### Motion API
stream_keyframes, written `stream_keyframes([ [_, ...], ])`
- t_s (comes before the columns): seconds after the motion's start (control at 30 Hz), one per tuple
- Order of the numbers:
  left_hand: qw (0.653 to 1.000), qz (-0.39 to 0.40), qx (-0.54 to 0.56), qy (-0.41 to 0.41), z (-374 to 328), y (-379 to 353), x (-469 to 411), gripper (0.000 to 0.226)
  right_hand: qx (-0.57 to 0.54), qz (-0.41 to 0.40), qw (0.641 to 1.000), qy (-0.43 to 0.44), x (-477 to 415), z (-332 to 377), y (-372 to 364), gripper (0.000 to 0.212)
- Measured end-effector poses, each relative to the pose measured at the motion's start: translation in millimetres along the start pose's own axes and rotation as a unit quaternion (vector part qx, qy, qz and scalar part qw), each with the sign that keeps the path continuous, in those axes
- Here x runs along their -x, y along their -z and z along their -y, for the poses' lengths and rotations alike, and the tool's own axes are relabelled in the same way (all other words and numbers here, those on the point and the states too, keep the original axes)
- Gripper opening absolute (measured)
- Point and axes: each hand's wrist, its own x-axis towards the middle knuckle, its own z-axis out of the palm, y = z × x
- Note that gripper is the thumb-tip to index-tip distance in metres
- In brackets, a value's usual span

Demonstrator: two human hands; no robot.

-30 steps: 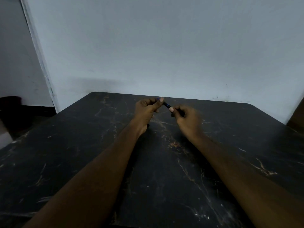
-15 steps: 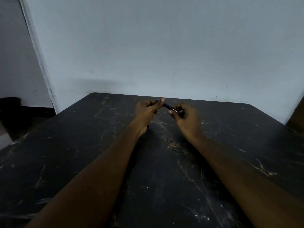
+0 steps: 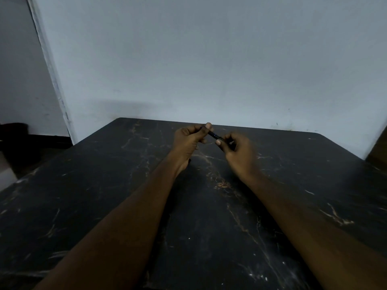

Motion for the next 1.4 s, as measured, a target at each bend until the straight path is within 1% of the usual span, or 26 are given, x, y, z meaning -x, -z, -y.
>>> stream_keyframes([
  [0.07, 1.0, 0.0, 0.004, 0.0, 0.8, 0.4, -0.3, 0.03, 0.003, -0.011, 1.0, 0.016, 0.6, 0.6, 0.5, 0.011],
  [0.13, 1.0, 0.011, 0.028, -0.004, 1.3, 0.0, -0.3, 0.027, -0.004, -0.015, 1.0, 0.014, -0.2, 1.2, 1.4, 0.011],
  [0.3, 0.999, 0.022, 0.037, -0.017, 1.6, 1.3, -1.3, 0.019, -0.024, 0.014, 0.999, -0.02, -1.1, 3.1, 2.3, 0.014],
  [0.4, 0.999, 0.025, 0.039, -0.016, 1.4, 3.1, -1.7, 0.013, -0.025, 0.026, 0.999, -0.021, -1.6, 3.4, 1.5, 0.019],
  [0.53, 0.999, 0.019, 0.031, -0.007, -0.1, 3.3, -1.0, 0.017, -0.02, 0.031, 0.999, -0.022, -0.7, 0.1, -1.8, 0.022],
  [0.7, 1.0, 0.002, -0.003, -0.002, 0.3, -0.9, -0.2, 0.03, -0.016, 0.023, 0.999, -0.016, 0.4, -2.9, -4.3, 0.019],
  [0.83, 1.0, 0.008, -0.009, -0.024, 1.1, -2.3, 0.1, 0.03, -0.027, 0.021, 0.999, -0.033, -1.6, -1.6, -2.2, 0.018],
  [1.0, 1.0, 0.011, -0.008, -0.026, -1.6, 1.7, 0.9, 0.03, -0.035, 0.036, 0.998, -0.035, -1.8, 0.6, -2.8, 0.023],
  [1.07, 0.999, 0.005, -0.031, -0.029, -2.9, 4.7, 0.3, 0.028, -0.025, 0.038, 0.999, -0.029, -0.8, 0.3, -4.4, 0.025],
  [1.17, 0.997, 0.0, -0.067, -0.037, -3.6, 14.3, -3.1, 0.015, 0.003, 0.034, 0.999, -0.022, 0.2, -1.8, -5.9, 0.028],
  [1.23, 0.99, -0.025, -0.139, -0.025, 0.6, 24.3, -8.5, 0.025, 0.008, 0.018, 0.999, -0.027, -1.0, -4.0, -5.0, 0.027],
  [1.27, 0.978, -0.034, -0.206, -0.022, 3.9, 29.8, -11.3, 0.03, 0.009, 0.011, 0.999, -0.033, -1.7, -4.7, -4.2, 0.024],
  [1.33, 0.936, -0.041, -0.348, -0.015, 9.7, 40.2, -14.0, 0.03, 0.015, 0.003, 0.999, -0.037, -2.6, -5.6, -3.5, 0.02],
  [1.4, 0.903, -0.028, -0.429, 0.016, 11.1, 46.8, -12.7, 0.031, 0.016, -0.004, 0.999, -0.032, -2.6, -6.5, -3.4, 0.018],
])
